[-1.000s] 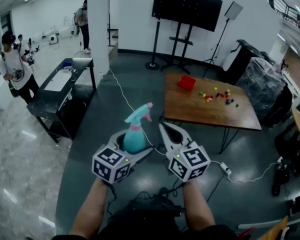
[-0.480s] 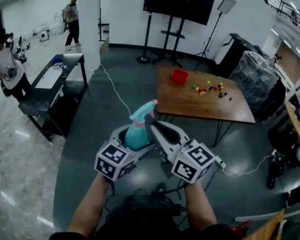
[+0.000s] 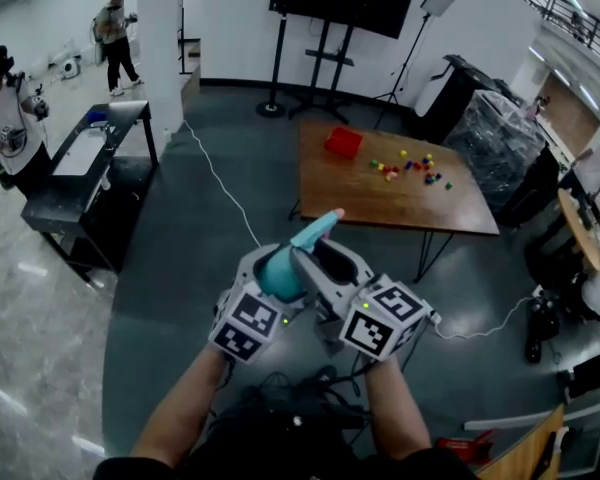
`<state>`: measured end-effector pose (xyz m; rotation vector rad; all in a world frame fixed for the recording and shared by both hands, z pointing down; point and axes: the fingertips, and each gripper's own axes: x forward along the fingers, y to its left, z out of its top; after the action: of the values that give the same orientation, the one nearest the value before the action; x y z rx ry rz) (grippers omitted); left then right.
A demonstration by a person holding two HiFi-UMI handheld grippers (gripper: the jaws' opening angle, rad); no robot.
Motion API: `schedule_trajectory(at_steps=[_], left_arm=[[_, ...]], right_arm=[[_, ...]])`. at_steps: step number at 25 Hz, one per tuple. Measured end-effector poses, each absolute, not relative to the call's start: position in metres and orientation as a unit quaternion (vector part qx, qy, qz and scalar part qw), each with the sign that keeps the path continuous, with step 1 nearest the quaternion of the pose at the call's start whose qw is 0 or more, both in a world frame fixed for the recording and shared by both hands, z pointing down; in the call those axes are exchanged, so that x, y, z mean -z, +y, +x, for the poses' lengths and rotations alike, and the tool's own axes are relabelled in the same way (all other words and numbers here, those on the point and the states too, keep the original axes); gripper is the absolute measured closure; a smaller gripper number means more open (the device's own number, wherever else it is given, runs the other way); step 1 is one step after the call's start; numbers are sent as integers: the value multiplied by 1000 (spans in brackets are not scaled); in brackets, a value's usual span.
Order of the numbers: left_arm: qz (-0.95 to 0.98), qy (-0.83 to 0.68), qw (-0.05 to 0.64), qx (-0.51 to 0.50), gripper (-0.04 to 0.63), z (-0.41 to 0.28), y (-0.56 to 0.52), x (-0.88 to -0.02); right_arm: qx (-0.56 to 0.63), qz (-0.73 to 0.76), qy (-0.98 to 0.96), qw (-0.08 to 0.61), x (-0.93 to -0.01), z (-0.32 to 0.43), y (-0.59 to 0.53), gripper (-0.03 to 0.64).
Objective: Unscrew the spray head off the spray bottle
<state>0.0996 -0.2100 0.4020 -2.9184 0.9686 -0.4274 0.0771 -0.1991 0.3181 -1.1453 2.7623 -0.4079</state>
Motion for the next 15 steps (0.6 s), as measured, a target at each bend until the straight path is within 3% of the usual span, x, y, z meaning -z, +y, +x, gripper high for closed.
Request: schedule_trajectory(at_steps=[15], left_arm=[[-983,157,13,94,172,119,-182,-385]], right_arm=[[118,-311,942,56,-308,99,-186,482]])
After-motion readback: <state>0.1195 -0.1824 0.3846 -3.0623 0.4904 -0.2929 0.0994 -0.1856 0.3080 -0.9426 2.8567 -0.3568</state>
